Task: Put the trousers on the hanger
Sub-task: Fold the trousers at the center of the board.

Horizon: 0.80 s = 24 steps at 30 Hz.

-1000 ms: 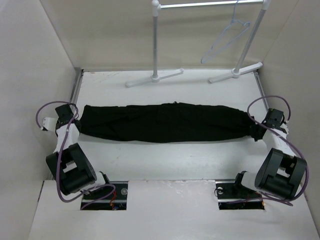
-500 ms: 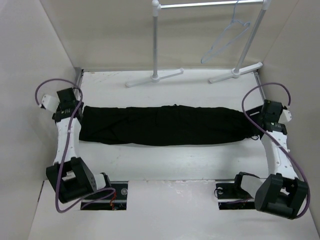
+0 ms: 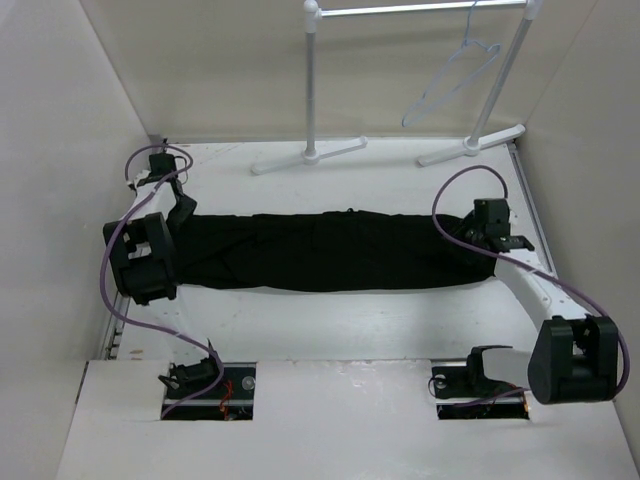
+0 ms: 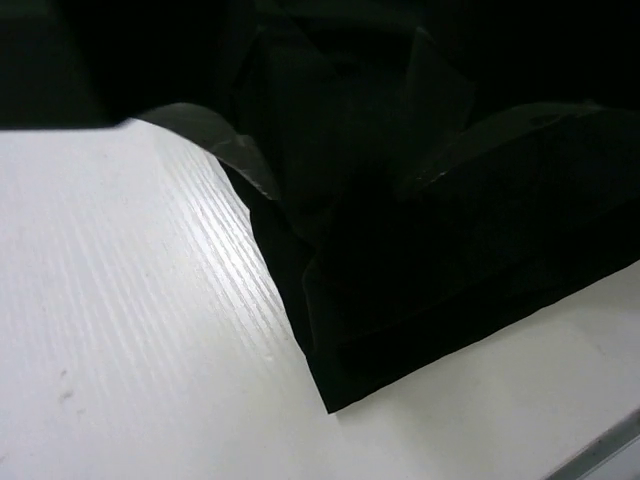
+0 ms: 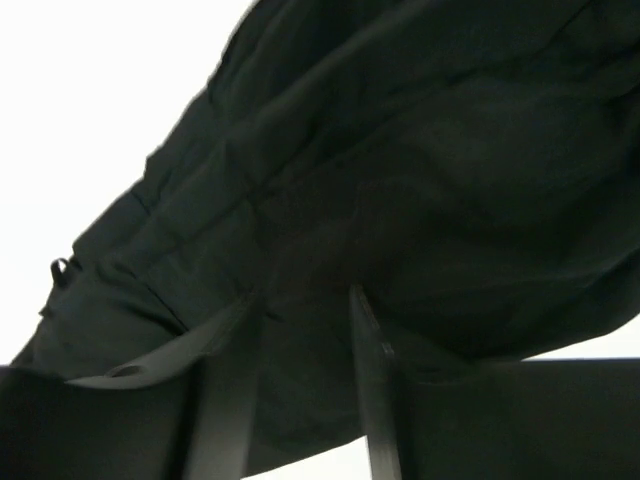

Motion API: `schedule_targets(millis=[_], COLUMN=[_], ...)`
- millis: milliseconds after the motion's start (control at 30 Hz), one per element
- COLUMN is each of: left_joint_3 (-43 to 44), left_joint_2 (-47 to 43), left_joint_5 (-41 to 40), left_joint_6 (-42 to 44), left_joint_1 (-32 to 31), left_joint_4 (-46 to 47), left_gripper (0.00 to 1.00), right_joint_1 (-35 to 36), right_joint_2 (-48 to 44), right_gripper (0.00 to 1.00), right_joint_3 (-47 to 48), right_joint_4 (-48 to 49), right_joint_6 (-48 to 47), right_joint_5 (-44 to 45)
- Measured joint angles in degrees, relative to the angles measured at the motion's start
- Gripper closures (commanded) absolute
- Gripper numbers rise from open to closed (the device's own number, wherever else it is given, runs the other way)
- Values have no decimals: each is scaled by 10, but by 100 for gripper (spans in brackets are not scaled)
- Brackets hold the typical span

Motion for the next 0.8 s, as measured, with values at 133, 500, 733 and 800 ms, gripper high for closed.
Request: schedule_targets(millis=[133,500,733,800], left_joint_3=[19,41,75,76], left_joint_2=[18,30,73,78], left_joint_5=[-7,-28,-28,-21], left_joint_6=[2,1,1,0], left_joint_1=[0,33,53,52], left_joint_4=[-5,19,64,68], left_gripper=[88,95,92,83], right_joint_1=[1,-98,-108,-108], right_joint_2=[9,103,113,113], right_gripper=[50,55,49,45], right_joint_3=[-40,-65,-55,-53], right_joint_4=[25,65,71,71], right_joint_6=[0,25,28,28], right_joint_5=[-7,-15,0,3])
